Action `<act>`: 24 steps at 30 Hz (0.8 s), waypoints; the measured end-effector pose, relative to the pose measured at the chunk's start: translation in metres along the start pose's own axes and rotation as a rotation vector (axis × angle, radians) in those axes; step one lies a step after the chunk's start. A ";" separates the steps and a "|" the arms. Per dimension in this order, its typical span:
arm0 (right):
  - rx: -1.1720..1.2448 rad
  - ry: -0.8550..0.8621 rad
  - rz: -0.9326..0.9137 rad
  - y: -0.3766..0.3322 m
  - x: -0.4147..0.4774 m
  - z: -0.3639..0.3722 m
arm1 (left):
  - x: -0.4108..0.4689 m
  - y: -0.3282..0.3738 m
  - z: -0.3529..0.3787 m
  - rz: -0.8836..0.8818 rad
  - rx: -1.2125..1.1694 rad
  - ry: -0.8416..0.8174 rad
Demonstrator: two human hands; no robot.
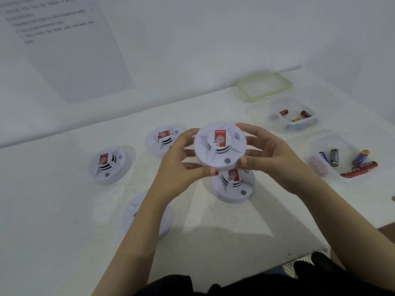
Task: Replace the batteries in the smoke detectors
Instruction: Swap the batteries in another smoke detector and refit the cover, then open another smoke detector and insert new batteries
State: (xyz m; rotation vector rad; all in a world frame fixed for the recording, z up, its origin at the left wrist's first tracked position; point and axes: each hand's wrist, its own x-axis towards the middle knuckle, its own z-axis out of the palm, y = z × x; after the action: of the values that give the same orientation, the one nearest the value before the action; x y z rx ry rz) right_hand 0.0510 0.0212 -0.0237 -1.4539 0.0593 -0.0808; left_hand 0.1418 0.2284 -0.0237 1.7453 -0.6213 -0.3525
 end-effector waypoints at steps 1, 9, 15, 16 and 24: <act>-0.006 0.021 -0.010 -0.002 0.004 -0.001 | 0.004 0.001 0.001 0.026 0.056 0.024; -0.236 0.166 -0.071 -0.001 0.052 -0.020 | 0.063 0.001 0.009 0.082 0.483 0.143; -0.498 0.235 -0.001 0.015 0.074 -0.029 | 0.103 -0.019 0.024 0.021 0.770 0.062; -0.510 0.237 0.017 0.018 0.076 -0.030 | 0.107 -0.022 0.026 0.009 0.791 0.049; -0.797 0.332 0.137 0.041 0.088 -0.036 | 0.113 -0.036 0.035 -0.080 0.887 0.000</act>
State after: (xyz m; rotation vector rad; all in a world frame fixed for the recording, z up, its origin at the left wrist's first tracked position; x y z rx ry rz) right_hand 0.1362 -0.0181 -0.0682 -2.2133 0.5088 -0.2013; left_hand 0.2225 0.1407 -0.0574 2.6185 -0.7714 -0.1248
